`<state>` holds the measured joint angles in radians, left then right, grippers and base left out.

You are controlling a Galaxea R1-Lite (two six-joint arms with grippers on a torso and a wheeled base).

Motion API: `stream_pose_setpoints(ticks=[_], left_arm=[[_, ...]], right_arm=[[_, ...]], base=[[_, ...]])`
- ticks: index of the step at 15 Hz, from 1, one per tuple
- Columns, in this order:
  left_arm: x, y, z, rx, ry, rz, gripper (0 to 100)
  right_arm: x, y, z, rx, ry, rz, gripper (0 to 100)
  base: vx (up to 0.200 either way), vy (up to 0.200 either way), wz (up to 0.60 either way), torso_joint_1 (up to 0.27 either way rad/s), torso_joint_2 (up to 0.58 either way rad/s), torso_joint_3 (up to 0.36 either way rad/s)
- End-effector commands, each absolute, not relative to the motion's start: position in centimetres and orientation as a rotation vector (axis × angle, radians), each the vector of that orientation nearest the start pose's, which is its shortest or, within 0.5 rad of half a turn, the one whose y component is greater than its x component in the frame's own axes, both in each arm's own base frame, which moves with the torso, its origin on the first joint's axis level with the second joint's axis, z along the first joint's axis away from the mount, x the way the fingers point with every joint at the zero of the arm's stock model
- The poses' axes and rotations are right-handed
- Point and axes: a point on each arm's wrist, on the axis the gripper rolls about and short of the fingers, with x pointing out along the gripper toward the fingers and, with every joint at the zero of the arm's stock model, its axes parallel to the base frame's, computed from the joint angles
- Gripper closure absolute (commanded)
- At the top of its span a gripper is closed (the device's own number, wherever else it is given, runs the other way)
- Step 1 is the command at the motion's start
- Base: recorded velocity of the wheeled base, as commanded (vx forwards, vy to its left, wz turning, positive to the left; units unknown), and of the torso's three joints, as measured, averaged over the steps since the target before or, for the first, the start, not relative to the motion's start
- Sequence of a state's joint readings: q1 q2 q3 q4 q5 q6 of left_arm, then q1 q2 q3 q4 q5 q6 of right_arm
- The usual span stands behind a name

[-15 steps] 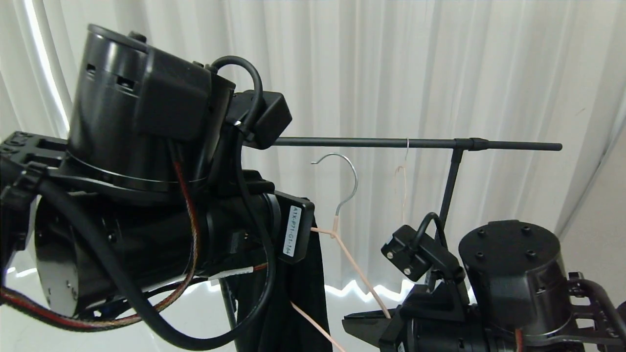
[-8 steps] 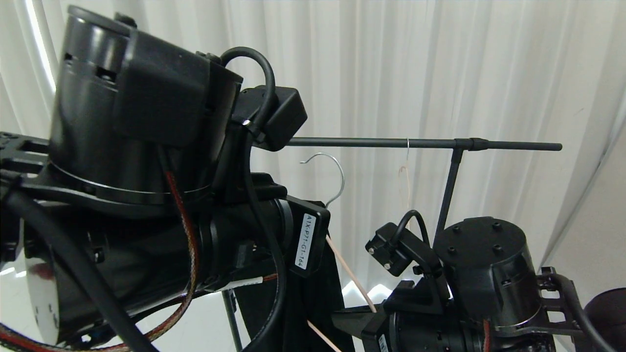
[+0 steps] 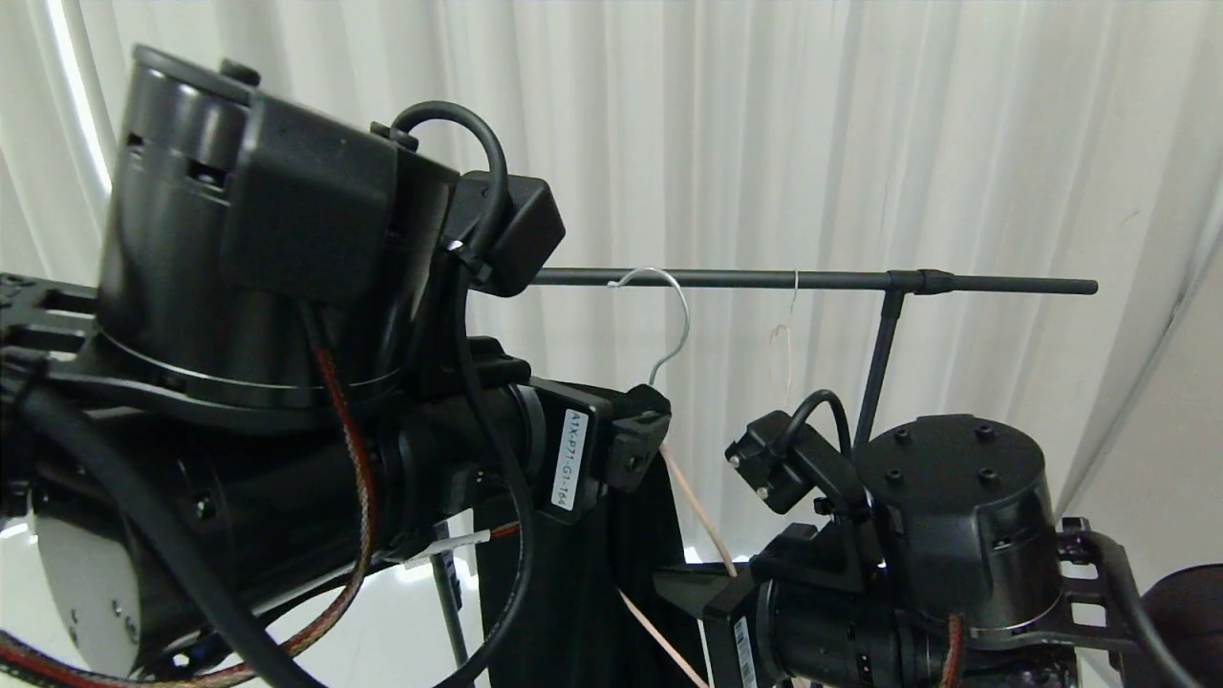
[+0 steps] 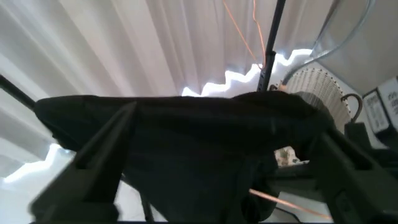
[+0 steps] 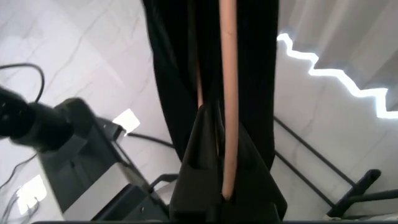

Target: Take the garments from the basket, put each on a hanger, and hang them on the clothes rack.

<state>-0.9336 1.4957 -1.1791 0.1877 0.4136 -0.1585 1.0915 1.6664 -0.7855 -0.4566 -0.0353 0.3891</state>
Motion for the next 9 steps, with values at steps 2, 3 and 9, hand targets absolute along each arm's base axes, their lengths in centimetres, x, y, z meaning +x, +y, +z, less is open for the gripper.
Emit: stream_pose_setpoints(ticks=[2, 3, 9], left_arm=[[15.1, -18.9, 27.0, 0.159, 0.428, -0.472, 0], [14.9, -18.6, 26.9, 0.159, 0.428, -0.472, 0], [13.3, -15.2, 25.2, 0.172, 0.451, -0.447, 0]], right_arm=[[14.0, 25.6, 17.1, 0.130, 0.526, 0.905, 100], [14.2, 25.5, 17.1, 0.133, 0.519, 0.887, 100], [14.7, 24.1, 16.7, 0.037, 0.443, 0.853, 100]], base=[[0.000, 0.000, 0.00, 0.000, 0.00, 0.000], [0.000, 0.000, 0.00, 0.000, 0.00, 0.000], [0.000, 0.000, 0.00, 0.000, 0.00, 0.000]])
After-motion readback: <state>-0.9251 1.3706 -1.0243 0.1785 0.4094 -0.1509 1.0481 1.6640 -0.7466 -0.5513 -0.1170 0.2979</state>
